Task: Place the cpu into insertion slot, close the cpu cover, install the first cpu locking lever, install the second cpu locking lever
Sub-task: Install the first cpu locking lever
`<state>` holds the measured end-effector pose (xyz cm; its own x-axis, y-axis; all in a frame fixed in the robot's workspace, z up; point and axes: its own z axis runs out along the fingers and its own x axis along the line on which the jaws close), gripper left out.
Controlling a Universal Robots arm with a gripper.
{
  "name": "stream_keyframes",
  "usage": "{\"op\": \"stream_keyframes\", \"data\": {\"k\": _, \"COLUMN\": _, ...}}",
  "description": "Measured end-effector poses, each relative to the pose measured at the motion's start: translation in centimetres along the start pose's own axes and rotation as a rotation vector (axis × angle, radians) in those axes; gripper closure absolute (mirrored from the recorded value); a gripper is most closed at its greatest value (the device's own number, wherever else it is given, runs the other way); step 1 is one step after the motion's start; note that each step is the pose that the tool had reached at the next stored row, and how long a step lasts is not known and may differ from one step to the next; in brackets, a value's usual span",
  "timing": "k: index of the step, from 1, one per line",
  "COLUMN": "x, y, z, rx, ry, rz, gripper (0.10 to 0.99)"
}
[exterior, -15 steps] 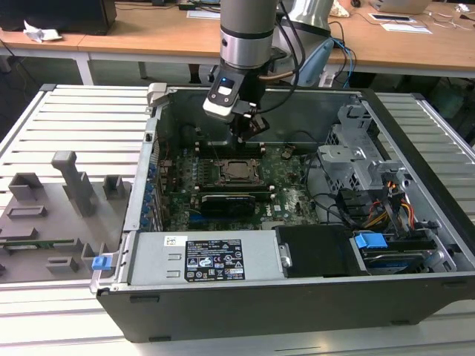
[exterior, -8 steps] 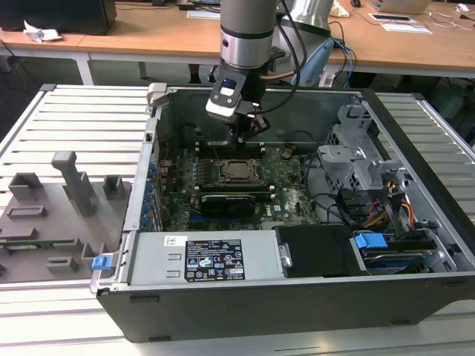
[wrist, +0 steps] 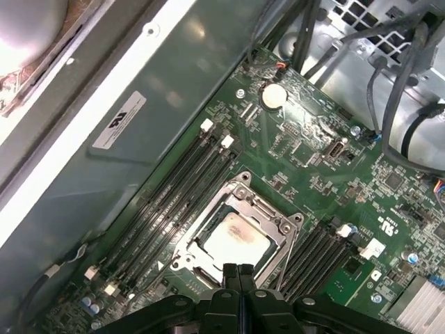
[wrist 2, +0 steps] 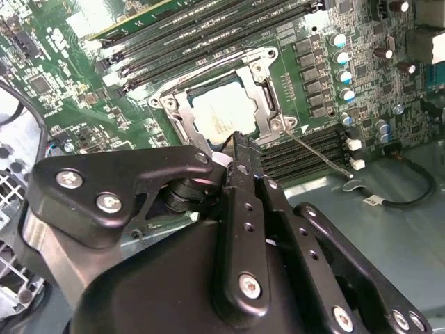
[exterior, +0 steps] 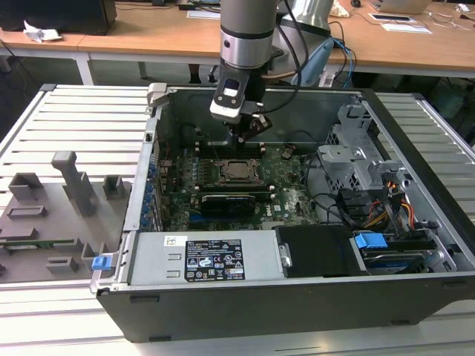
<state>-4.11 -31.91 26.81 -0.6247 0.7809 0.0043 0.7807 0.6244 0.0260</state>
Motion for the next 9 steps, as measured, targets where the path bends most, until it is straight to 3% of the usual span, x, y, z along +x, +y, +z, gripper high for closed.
{"op": "stream_keyframes", "data": {"k": 9, "x": 0.0, "y": 0.0, "z": 0.0, "rx": 0.0, "ry": 0.0022, "rz": -0.084, "gripper": 0.98}}
